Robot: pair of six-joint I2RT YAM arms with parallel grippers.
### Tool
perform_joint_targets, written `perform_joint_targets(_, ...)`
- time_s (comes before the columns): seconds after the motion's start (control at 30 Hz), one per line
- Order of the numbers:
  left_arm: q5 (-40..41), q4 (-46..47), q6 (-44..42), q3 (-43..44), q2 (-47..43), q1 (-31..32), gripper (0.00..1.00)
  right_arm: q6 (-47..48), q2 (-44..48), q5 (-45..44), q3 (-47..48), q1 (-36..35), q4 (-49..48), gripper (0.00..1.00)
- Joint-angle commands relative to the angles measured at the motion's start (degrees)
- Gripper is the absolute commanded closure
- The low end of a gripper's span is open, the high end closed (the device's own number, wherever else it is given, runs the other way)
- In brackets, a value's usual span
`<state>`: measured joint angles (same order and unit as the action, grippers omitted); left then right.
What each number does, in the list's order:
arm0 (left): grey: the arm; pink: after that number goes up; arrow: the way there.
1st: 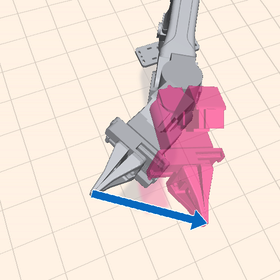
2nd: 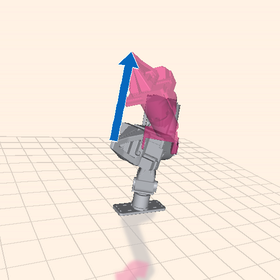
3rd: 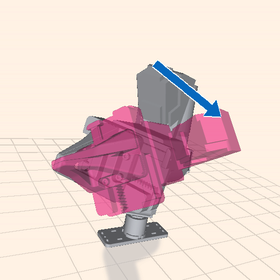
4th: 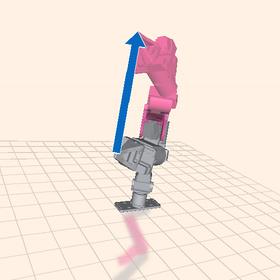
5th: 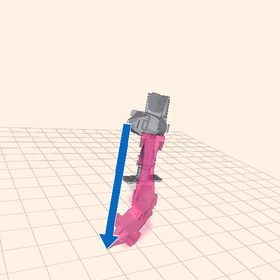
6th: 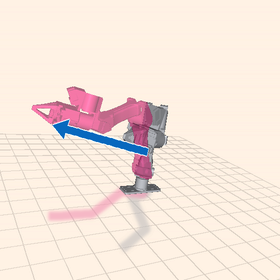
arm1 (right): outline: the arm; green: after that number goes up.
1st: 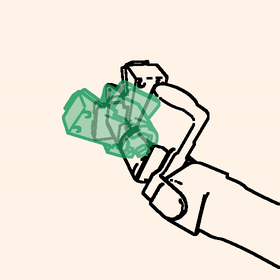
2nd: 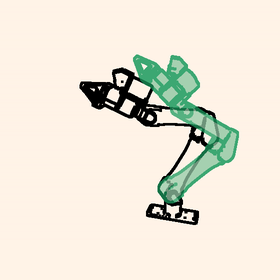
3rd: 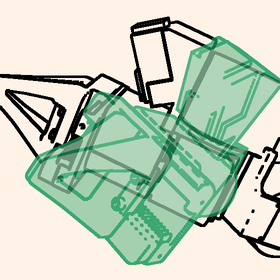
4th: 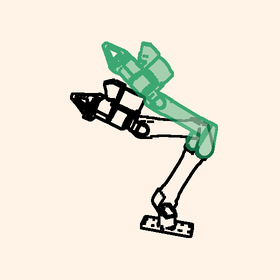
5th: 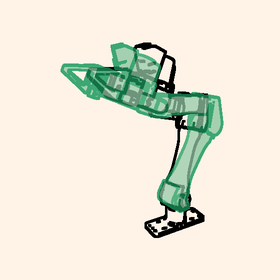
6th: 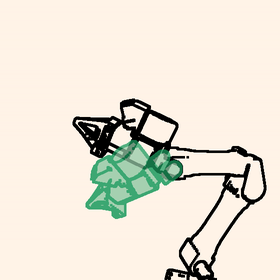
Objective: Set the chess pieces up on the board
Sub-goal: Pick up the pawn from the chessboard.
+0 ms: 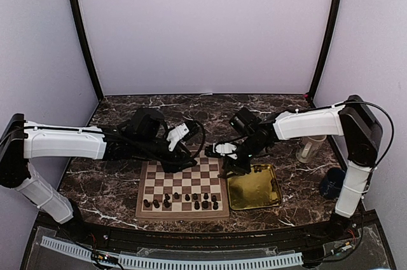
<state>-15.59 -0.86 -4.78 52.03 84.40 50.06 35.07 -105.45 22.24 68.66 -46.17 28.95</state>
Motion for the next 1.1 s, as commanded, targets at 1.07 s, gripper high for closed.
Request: perform_joint_targets(1.07, -19.6, 37.0, 39.7, -2.1, 13.8, -6.9, 0.55, -4.7, 3.8, 12.7, 3.4, 5.2, 1.9, 0.79)
